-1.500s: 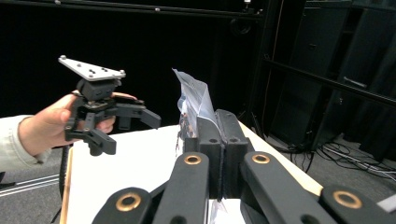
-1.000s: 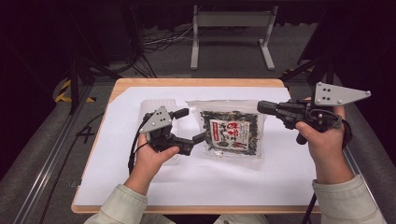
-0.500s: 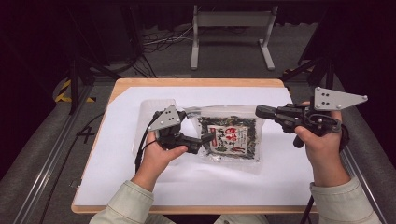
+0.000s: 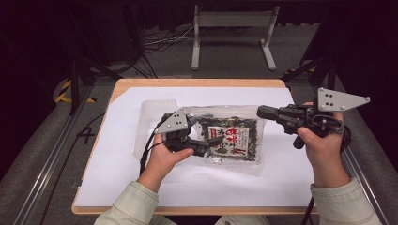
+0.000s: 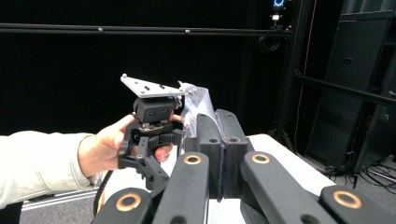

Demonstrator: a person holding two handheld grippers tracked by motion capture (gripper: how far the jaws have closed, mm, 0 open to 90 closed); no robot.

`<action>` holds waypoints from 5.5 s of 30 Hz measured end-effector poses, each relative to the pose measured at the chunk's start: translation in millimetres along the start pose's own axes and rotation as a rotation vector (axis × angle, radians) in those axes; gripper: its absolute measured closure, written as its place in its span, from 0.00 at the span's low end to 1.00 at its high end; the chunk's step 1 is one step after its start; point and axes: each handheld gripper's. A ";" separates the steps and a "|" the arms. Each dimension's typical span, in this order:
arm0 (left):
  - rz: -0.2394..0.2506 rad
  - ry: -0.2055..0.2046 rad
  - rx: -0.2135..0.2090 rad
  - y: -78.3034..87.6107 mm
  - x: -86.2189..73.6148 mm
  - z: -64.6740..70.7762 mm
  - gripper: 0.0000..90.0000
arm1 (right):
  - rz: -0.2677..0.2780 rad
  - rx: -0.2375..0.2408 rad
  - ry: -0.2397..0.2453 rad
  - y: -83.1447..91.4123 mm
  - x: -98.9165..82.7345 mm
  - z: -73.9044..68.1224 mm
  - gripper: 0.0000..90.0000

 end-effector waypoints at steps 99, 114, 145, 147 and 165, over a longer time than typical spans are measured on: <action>-0.013 -0.034 0.214 100.1 74.8 -15.2 0.80 | -0.223 -0.464 -0.077 37.6 -123.0 15.7 0.28; -0.041 -0.030 0.355 139.7 66.8 -27.6 0.80 | -0.227 -0.466 -0.110 40.8 -129.4 19.2 0.29; -0.055 0.017 0.461 152.7 34.0 -50.8 0.80 | -0.213 -0.453 -0.123 42.5 -127.4 20.6 0.30; -0.060 0.016 0.462 152.0 31.2 -51.6 0.80 | -0.212 -0.454 -0.127 42.3 -128.1 20.9 0.30; -0.085 0.041 0.469 153.3 11.5 -59.5 0.80 | -0.220 -0.447 -0.144 41.0 -130.5 20.9 0.30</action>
Point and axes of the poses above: each handheld gripper's, and its own axes: y roughly backward along the jaws, x roughly out of its top, z roughly to its right, and after that the axes turned 2 degrees about z, right-handed
